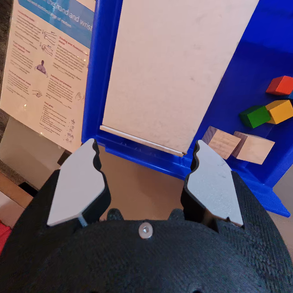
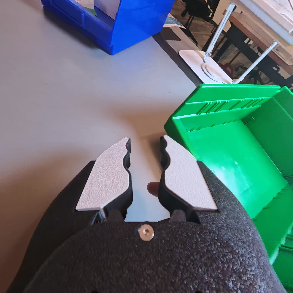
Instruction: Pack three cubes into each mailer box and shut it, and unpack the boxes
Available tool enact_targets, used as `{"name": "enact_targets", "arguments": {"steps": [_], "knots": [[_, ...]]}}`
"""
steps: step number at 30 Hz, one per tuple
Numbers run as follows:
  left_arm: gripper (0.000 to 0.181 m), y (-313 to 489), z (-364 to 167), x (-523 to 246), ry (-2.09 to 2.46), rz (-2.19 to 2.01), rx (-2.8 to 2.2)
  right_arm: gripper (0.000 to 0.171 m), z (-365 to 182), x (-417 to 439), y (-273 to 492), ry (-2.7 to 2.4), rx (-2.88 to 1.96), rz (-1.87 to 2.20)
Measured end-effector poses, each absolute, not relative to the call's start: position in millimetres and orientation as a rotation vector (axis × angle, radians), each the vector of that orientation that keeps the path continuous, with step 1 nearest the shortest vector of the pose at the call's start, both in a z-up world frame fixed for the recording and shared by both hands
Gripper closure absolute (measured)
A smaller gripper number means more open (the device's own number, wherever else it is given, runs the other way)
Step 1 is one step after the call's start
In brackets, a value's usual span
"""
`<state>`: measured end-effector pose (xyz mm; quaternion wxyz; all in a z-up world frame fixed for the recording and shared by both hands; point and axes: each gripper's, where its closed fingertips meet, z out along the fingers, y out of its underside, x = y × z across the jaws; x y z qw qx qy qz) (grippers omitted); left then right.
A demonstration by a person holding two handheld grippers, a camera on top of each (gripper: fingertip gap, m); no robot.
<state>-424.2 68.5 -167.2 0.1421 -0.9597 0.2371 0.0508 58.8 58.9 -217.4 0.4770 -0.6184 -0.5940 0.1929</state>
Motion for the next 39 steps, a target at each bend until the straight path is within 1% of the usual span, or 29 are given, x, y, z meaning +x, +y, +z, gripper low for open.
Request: {"name": "enact_targets", "arguments": {"steps": [1,6,9,12,16,21,26,29,32,37,39], "knots": [[0.067,69.4,-168.4,-425.7,0.721,0.133,-2.781,0.137,-217.3,57.1,56.8,-1.459,-1.503,0.486],[0.060,76.5,-173.2,-429.2,0.875,0.081,-2.835,0.138,-216.1,48.0,51.7,-1.462,-1.499,0.564],[0.058,74.3,-185.1,-425.4,0.951,0.042,-2.898,0.138,-218.4,45.1,52.1,-1.458,-1.518,0.593],[0.054,71.8,-198.5,-428.9,1.063,0.173,-2.934,0.139,-221.5,45.7,53.2,-1.457,-1.533,0.598],[0.056,72.5,-196.7,-415.2,1.053,0.167,-2.907,0.141,-219.5,46.3,51.1,-1.450,-1.530,0.619],[0.057,66.0,-174.6,-387.3,1.026,0.057,-2.805,0.141,-205.9,46.1,43.4,-1.428,-1.476,0.652],[0.057,49.3,-135.1,-358.0,0.973,-0.104,-2.683,0.140,-186.9,45.4,34.8,-1.388,-1.371,0.652],[0.057,27.2,-112.0,-320.7,1.025,-0.249,-2.595,0.133,-171.3,42.6,28.5,-1.372,-1.261,0.606],[0.057,-3.9,-107.6,-263.3,1.185,-0.388,-2.511,0.120,-152.1,37.0,19.1,-1.373,-1.108,0.516],[0.057,-60.6,-137.5,-157.3,1.504,-0.680,-2.416,0.095,-124.3,18.9,-13.9,-1.420,-0.753,0.246],[0.057,-80.1,-155.7,-125.0,1.629,-0.770,-2.403,0.090,-119.0,12.1,-34.3,-1.435,-0.624,0.180]]}}
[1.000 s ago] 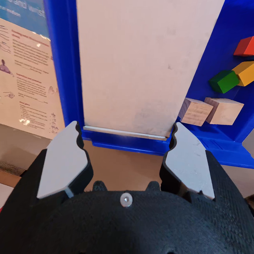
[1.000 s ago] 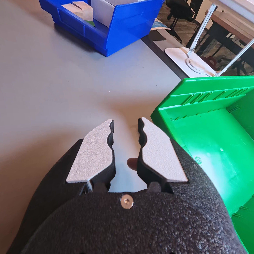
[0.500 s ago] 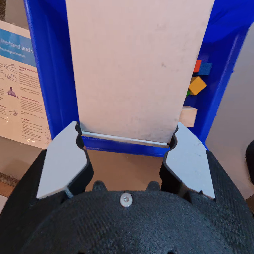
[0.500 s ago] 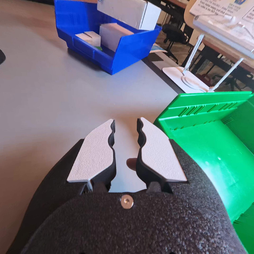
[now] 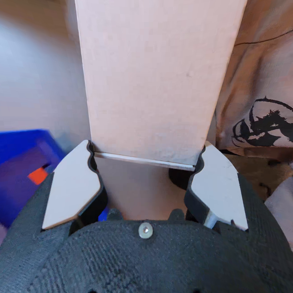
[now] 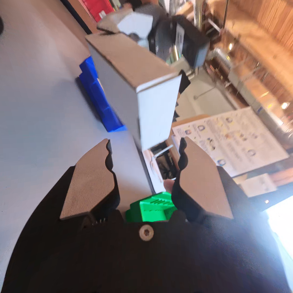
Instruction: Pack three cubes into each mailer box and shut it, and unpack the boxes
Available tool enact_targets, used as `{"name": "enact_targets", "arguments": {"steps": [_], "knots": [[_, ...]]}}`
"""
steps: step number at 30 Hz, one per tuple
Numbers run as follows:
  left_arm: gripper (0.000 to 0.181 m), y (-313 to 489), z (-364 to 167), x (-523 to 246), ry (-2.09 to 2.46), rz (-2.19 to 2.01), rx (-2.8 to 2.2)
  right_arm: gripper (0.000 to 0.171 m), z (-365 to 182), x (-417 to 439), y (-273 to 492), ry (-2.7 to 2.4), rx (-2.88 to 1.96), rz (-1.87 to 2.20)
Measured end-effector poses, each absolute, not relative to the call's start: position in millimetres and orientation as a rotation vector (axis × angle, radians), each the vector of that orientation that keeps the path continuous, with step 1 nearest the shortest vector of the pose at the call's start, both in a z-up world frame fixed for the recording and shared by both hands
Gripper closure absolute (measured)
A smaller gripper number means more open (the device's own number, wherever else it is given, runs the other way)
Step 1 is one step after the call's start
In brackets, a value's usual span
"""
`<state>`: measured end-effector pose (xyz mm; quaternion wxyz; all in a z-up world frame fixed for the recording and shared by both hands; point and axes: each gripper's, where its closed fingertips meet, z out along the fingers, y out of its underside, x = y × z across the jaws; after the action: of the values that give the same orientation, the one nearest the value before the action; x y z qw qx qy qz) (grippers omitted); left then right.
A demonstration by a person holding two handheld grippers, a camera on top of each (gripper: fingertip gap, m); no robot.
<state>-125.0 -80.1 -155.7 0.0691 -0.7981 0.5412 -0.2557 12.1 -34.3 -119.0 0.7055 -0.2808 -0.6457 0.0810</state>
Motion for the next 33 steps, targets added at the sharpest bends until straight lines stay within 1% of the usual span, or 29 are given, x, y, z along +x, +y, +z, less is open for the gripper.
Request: {"name": "enact_targets", "arguments": {"steps": [3,6,8,11,14,15,17,19,22,24,25,26,30,33], "knots": [[0.057,-102.3,-178.9,-90.5,1.796,-0.849,-2.392,0.087,-129.8,6.5,-57.3,-1.525,-0.520,0.125],[0.057,-107.1,-192.8,-77.2,1.895,-0.805,-2.362,0.097,-150.3,9.4,-71.3,-1.615,-0.462,0.118],[0.058,-104.4,-192.4,-69.0,1.831,-0.844,-2.335,0.101,-154.4,16.2,-70.5,-1.627,-0.494,0.143],[0.069,-92.5,-169.5,-53.8,1.650,-0.920,-2.154,0.101,-149.6,27.7,-59.5,-1.604,-0.584,0.238],[0.070,-78.4,-130.4,-47.4,1.440,-0.875,-1.892,0.101,-130.0,39.9,-44.1,-1.509,-0.688,0.393],[0.075,-73.8,-117.4,-48.6,1.362,-0.827,-1.813,0.102,-120.7,44.3,-38.8,-1.461,-0.720,0.456],[0.077,-72.7,-95.5,-49.7,1.233,-0.742,-1.652,0.102,-103.6,53.1,-29.4,-1.365,-0.795,0.619],[0.081,-68.1,-85.7,-49.6,1.120,-0.617,-1.548,0.102,-94.4,59.3,-24.5,-1.304,-0.849,0.797],[0.080,-66.6,-100.1,-34.4,1.094,-0.530,-1.551,0.102,-93.9,57.9,-30.8,-1.278,-0.901,1.044],[0.087,-66.8,-114.0,-18.8,1.105,-0.519,-1.573,0.102,-102.0,51.5,-41.8,-1.321,-0.918,1.133],[0.097,-67.5,-121.2,-11.9,1.124,-0.503,-1.579,0.102,-109.4,47.4,-46.3,-1.355,-0.930,1.134],[0.101,-66.9,-128.3,-7.1,1.128,-0.474,-1.584,0.102,-118.0,43.6,-47.1,-1.382,-0.947,1.103],[0.101,-58.7,-152.3,-10.9,1.092,-0.375,-1.637,0.101,-148.4,41.7,-35.0,-1.471,-1.063,1.024],[0.101,-55.4,-159.7,-18.0,1.074,-0.362,-1.650,0.100,-156.9,36.5,-29.3,-1.484,-1.103,0.971]]}}
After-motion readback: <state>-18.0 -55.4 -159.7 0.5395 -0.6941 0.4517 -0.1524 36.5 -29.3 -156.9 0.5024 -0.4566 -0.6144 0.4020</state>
